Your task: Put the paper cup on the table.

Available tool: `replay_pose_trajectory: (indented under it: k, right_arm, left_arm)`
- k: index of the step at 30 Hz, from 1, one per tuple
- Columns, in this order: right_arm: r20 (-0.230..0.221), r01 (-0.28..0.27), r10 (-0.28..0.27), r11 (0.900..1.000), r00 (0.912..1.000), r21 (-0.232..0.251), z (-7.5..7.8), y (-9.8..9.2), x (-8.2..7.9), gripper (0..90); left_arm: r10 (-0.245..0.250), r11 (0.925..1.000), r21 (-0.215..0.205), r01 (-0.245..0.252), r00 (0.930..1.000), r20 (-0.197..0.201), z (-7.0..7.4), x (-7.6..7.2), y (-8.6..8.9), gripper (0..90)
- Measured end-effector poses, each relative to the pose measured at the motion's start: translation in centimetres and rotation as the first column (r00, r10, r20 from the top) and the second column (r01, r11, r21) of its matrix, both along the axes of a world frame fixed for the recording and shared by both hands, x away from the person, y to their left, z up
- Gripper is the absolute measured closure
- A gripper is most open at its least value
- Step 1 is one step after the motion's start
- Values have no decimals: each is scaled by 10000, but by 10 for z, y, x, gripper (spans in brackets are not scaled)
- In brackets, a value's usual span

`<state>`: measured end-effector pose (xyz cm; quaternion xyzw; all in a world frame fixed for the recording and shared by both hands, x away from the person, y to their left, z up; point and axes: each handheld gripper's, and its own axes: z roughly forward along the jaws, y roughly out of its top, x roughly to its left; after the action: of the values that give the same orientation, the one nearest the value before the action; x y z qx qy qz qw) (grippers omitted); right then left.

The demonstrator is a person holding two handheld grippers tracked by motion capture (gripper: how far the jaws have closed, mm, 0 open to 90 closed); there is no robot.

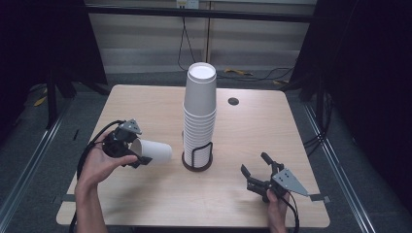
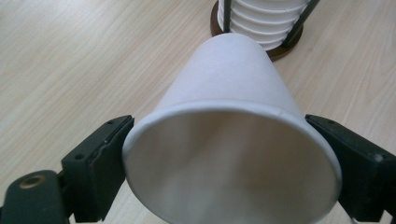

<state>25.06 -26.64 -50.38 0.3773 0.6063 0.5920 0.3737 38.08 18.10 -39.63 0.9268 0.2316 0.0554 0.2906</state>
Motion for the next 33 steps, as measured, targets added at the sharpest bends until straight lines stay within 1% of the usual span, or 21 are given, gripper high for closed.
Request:
replay_pose_trajectory:
  k: [1, 2, 5, 6, 7, 9, 12, 14, 15, 16, 17, 18, 19, 22, 24, 26, 27, 28, 29, 31, 33]
  right_arm:
    - [-3, 0, 0, 10000, 10000, 2, 0, 0, 0, 134]
    - [-11, 15, -15, 10000, 10000, -5, 0, 0, 0, 134]
    - [-15, 16, -16, 10000, 10000, -8, 0, 0, 0, 134]
    - [-13, 17, -17, 10000, 10000, -9, 0, 0, 0, 134]
    - [-11, 16, -16, 10000, 10000, -10, 0, 0, 0, 134]
    - [-11, 17, -17, 10000, 10000, -11, 0, 0, 0, 134]
    - [-7, 16, -16, 10000, 10000, -9, 0, 0, 0, 134]
    - [3, 2, -2, 10000, 10000, -2, 0, 0, 0, 134]
    - [-10, 16, -16, 10000, 10000, -10, 0, 0, 0, 134]
    - [-10, 17, -17, 10000, 10000, -11, 0, 0, 0, 134]
    - [-12, 17, -17, 10000, 10000, -9, 0, 0, 0, 134]
    - [-12, 18, -18, 10000, 10000, -9, 0, 0, 0, 134]
    - [-9, 16, -16, 10000, 10000, -12, 0, 0, 0, 134]
    - [-8, 19, -19, 10000, 10000, -10, 0, 0, 0, 134]
    - [-12, 19, -19, 10000, 10000, -7, 0, 0, 0, 134]
    - [-10, 17, -17, 10000, 10000, -9, 0, 0, 0, 134]
    - [-11, 18, -18, 10000, 10000, -9, 0, 0, 0, 134]
    - [-10, 18, -18, 10000, 10000, -11, 0, 0, 0, 134]
    - [-13, 16, -16, 10000, 10000, -11, 0, 0, 0, 134]
    - [-11, 16, -16, 10000, 10000, -11, 0, 0, 0, 134]
    - [-12, 18, -18, 10000, 10000, -7, 0, 0, 0, 134]
  left_arm:
    - [37, 10000, 84, -37, 10000, -17, 0, 2, -2, 110]
    - [-49, 9995, 311, 51, 10000, -56, 1, 3, -3, 110]
    - [89, 9952, 979, -75, 9999, -135, 2, 7, -8, 109]
    - [168, 9952, 966, -155, 9998, -132, 1, 8, -10, 108]
    - [-62, 9926, 1215, 85, 9998, -188, 3, 10, -9, 108]
    - [69, 9916, 1291, -21, 9993, -370, 2, 12, -13, 108]
    - [-31, 9827, 1848, 118, 9989, -474, 1, 17, -16, 106]
    - [-46, 9802, 1973, 155, 9984, -556, 1, 18, -19, 105]
    - [-166, 9775, 2091, 278, 9983, -551, 2, 19, -20, 105]
    - [-131, 9775, 2093, 255, 9981, -604, 1, 20, -22, 104]
    - [-232, 9737, 2246, 383, 9973, -696, 1, 21, -23, 103]
    - [-156, 9730, 2286, 321, 9972, -736, 0, 21, -24, 103]
    - [-247, 9682, 2465, 433, 9967, -779, 0, 23, -25, 102]
    - [-161, 9593, 2798, 388, 9964, -829, -1, 24, -29, 101]
    - [-299, 9553, 2896, 587, 9942, -1030, -2, 25, -32, 99]
    - [-180, 9514, 3039, 507, 9938, -1095, -4, 25, -35, 96]
    - [-274, 9475, 3139, 608, 9936, -1098, -3, 26, -36, 96]
    - [-179, 9465, 3179, 551, 9928, -1188, -2, 26, -38, 96]
    - [-334, 9407, 3317, 712, 9924, -1183, -2, 27, -39, 96]
    - [-205, 9368, 3453, 559, 9942, -1056, 4, 27, -39, 97]
    - [-282, 9339, 3517, 643, 9939, -1070, 7, 27, -38, 97]
